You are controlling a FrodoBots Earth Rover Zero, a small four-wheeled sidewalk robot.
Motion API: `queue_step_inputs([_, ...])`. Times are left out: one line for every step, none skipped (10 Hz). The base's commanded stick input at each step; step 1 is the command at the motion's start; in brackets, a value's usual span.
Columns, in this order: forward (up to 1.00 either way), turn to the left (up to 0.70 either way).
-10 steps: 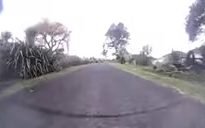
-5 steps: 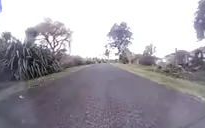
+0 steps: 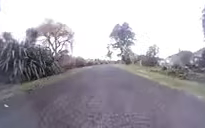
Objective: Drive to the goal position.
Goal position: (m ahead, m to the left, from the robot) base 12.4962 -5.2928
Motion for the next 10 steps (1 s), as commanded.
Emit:
queue_step_inputs([0.85,0.0])
queue_step_inputs([0.85,0.0])
queue_step_inputs([0.85,0.0])
queue_step_inputs([0.85,0.0])
queue_step_inputs([0.85,0.0])
queue_step_inputs([0.85,-0.02])
queue_step_inputs([0.85,-0.06])
queue_step_inputs([0.85,-0.1])
queue_step_inputs([0.85,-0.33])
queue_step_inputs([0.85,-0.3])
